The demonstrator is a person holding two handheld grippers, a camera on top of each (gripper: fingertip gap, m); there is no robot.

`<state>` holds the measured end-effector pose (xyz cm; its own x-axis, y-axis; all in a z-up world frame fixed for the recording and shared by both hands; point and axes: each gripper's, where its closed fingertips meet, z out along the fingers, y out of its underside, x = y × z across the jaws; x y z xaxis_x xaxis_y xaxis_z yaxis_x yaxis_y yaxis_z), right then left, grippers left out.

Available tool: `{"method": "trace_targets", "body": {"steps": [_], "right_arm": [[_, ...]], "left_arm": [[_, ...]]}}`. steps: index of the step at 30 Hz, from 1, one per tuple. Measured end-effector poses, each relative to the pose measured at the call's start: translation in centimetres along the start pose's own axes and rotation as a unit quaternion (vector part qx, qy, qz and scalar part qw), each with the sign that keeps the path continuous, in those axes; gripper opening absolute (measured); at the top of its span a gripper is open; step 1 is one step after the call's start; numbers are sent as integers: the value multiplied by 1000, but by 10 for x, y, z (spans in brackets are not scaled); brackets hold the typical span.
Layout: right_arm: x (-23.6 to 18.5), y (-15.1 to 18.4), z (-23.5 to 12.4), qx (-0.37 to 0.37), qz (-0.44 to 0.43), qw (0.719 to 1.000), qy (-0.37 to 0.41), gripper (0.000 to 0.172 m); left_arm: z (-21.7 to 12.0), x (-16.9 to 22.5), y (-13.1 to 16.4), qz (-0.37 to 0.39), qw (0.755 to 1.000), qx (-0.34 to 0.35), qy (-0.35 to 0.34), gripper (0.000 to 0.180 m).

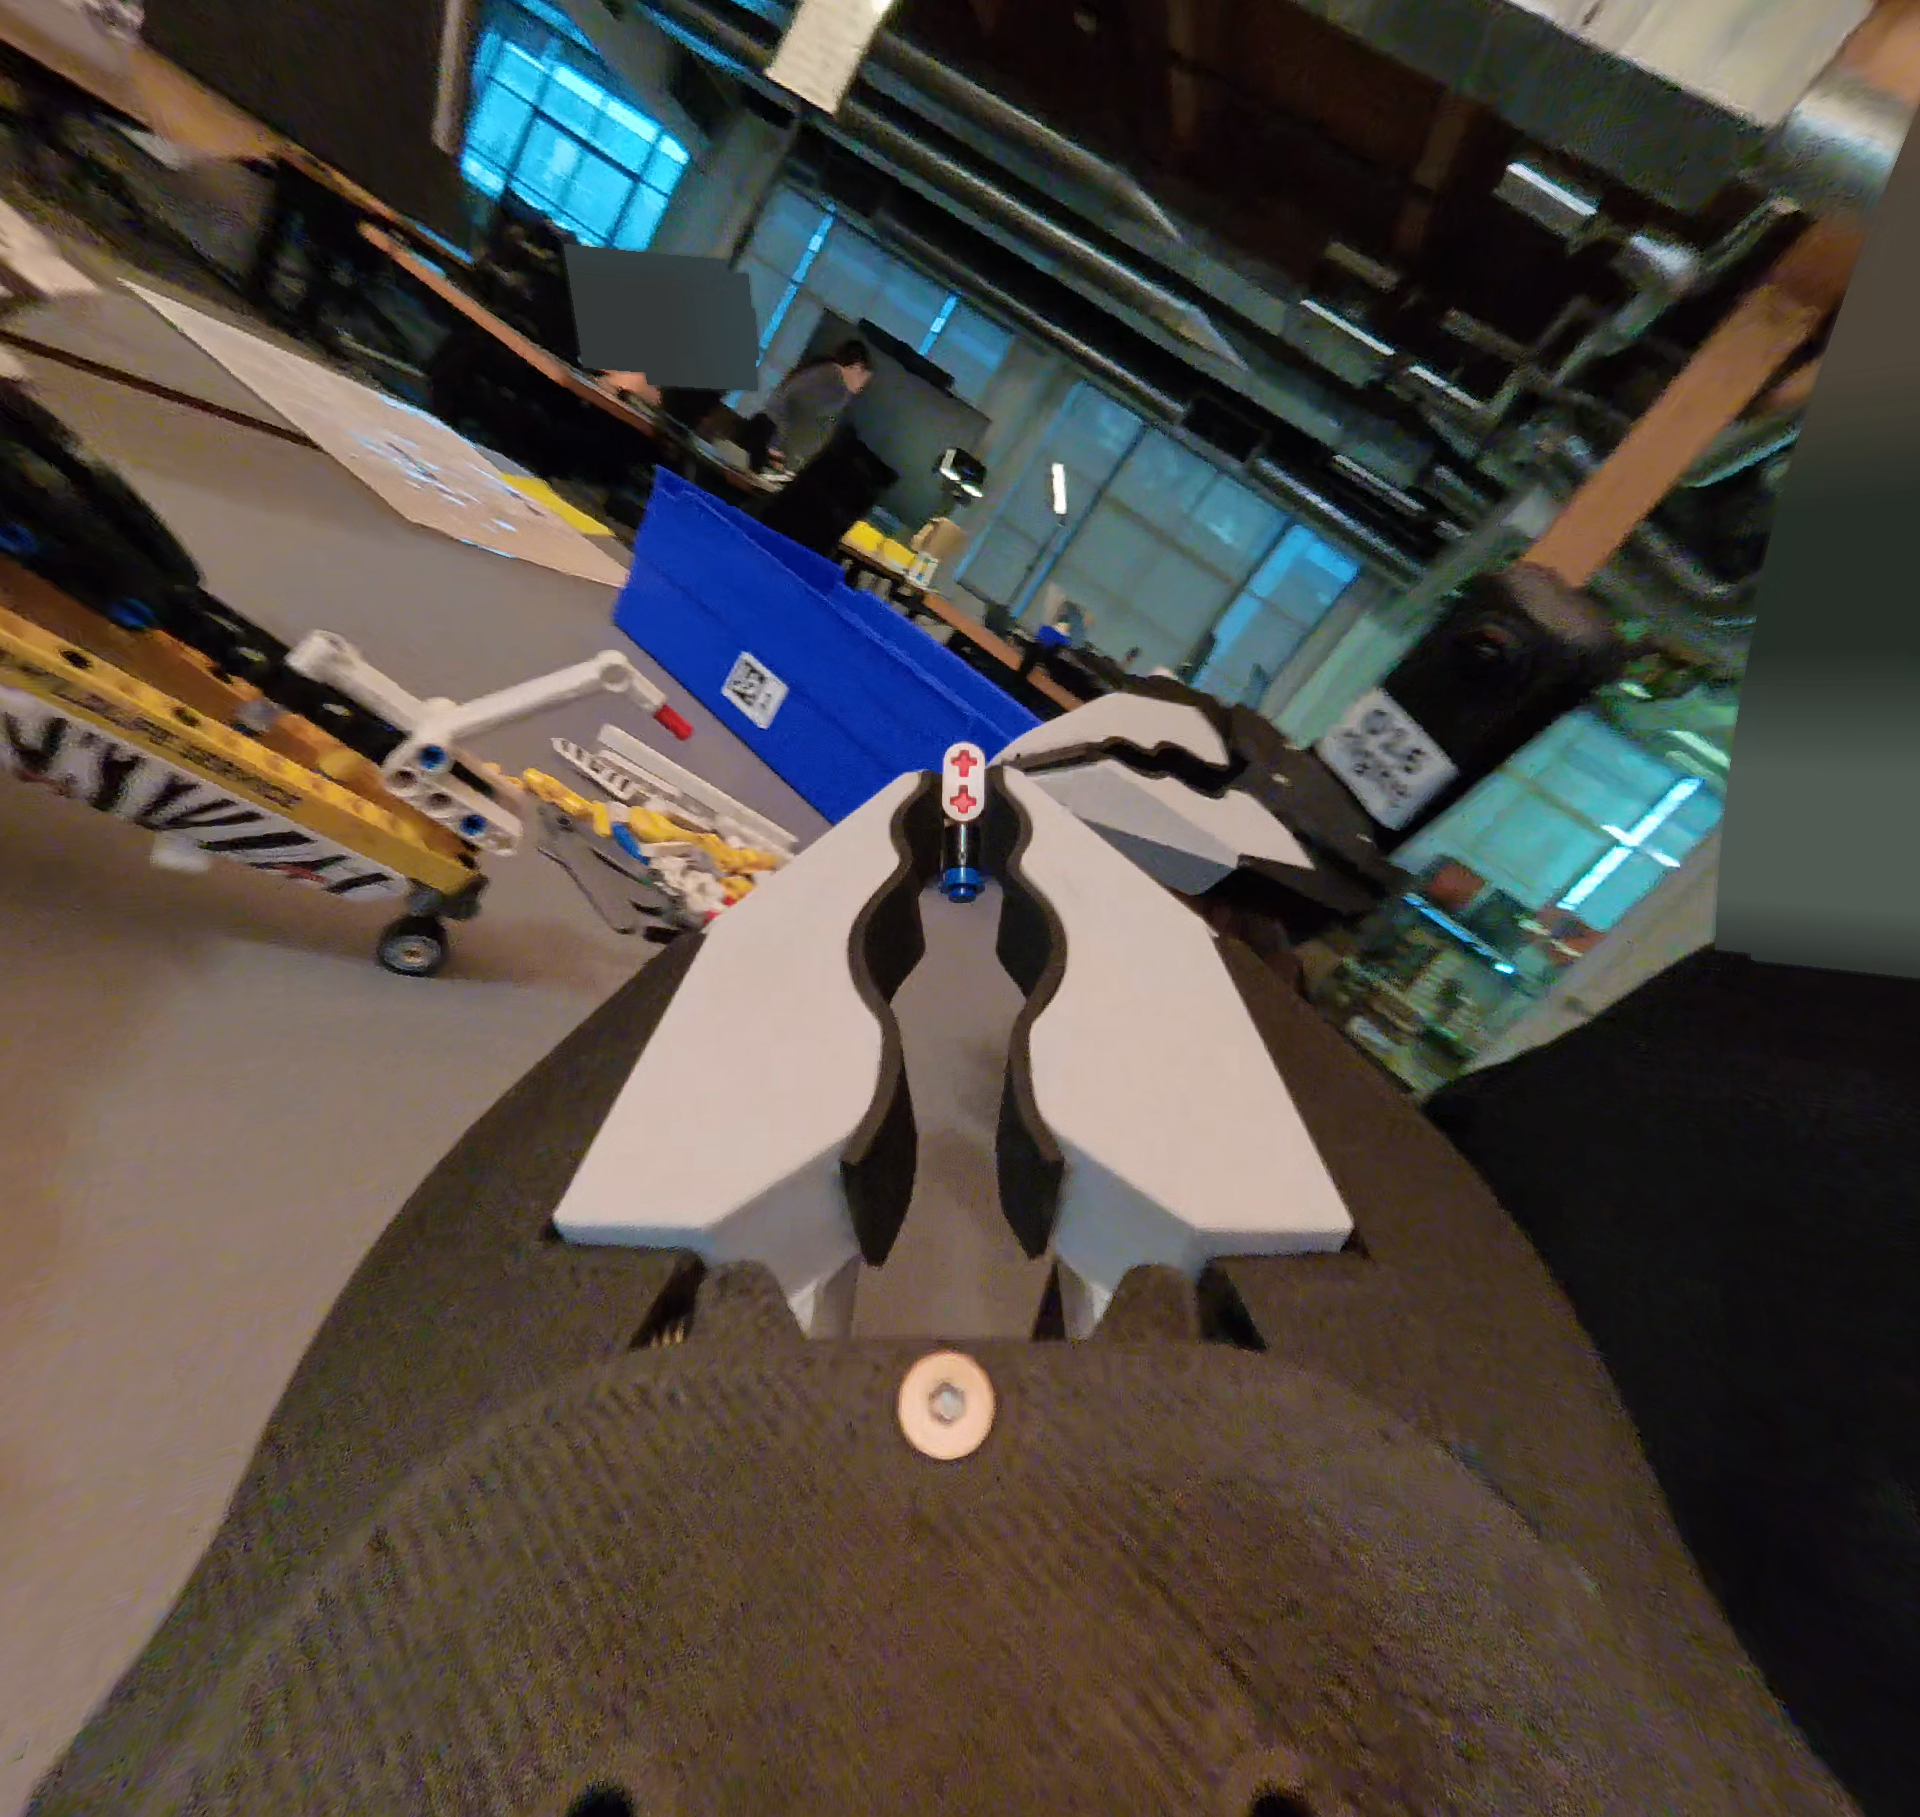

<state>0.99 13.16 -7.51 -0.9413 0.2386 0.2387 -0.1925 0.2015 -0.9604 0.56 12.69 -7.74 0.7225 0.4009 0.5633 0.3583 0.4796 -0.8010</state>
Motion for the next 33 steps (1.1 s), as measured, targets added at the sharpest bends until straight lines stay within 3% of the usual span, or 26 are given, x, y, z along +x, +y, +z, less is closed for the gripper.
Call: {"method": "trace_targets", "body": {"steps": [5,15,19,23,28,33], "right_arm": [[-5,-17,-8,100,188,970,-117,15],[-14,-34,-14,169,242,940,-169,1],[-16,-34,-17,178,230,939,-185,3],[-15,-29,-16,153,127,971,-132,3],[-13,-25,-13,119,91,984,-96,2],[-11,-32,-10,136,108,982,-67,1]], "left_arm": [[4,25,-1,-10,998,9,60,4],[5,40,-10,-70,992,52,89,4],[7,45,-7,-157,977,37,139,4],[8,42,-5,-208,966,38,149,4],[9,38,-3,-197,971,39,129,4],[6,37,-13,-205,970,91,97,2]]}}
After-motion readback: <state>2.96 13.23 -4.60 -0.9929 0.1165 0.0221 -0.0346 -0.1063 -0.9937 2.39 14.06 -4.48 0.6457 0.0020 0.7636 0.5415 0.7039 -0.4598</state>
